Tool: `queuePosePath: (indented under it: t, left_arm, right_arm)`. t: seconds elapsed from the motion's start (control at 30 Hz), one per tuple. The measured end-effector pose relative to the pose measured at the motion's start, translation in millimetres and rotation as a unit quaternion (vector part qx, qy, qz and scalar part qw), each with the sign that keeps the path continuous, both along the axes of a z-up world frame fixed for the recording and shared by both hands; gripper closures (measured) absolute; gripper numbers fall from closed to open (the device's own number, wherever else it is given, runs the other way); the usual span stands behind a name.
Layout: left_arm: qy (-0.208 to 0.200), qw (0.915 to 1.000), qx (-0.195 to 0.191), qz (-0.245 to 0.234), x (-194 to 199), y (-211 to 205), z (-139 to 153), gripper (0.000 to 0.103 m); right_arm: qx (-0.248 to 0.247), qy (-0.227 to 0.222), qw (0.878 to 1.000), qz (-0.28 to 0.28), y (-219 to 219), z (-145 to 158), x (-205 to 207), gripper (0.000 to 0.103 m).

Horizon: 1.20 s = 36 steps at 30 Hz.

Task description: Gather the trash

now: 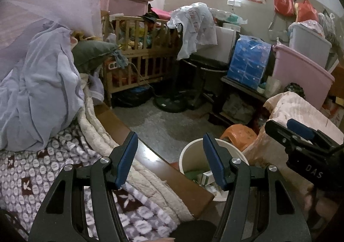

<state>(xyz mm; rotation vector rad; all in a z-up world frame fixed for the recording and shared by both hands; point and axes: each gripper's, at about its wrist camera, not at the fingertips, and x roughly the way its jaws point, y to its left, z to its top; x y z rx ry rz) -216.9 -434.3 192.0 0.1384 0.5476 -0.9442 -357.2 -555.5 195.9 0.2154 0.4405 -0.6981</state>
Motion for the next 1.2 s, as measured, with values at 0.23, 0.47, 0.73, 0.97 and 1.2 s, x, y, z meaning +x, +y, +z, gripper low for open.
queuePosePath:
  t: [0.23, 0.47, 0.73, 0.97, 1.2]
  left_arm:
    - [-0.001, 1.0000, 0.001, 0.006, -0.9, 1.6, -0.8, 0.041]
    - [0.002, 1.0000, 0.003, 0.008, 2.0, 0.3, -1.5, 0.041]
    - [0.000, 0.9999, 0.007, 0.010, 2.9, -1.8, -3.6, 0.041]
    - [-0.003, 0.9999, 0.010, 0.009, 5.1, -2.4, -6.1, 0.041]
    - [-0.001, 0.9999, 0.013, 0.007, 5.7, -3.6, -7.3, 0.041]
  right_arm:
    - [-0.003, -0.001, 1.000, 0.000, 1.4, 1.4, -0.4, 0.031]
    - [-0.001, -0.001, 1.000, 0.001, 0.1, 1.5, -0.6, 0.031]
    - [0.000, -0.003, 1.000, 0.000, -2.7, 2.2, -2.6, 0.030]
    - [0.002, -0.001, 1.000, -0.002, -7.1, 1.2, -4.7, 0.030]
    - [0.003, -0.001, 1.000, -0.001, -7.8, 1.3, -4.9, 0.030]
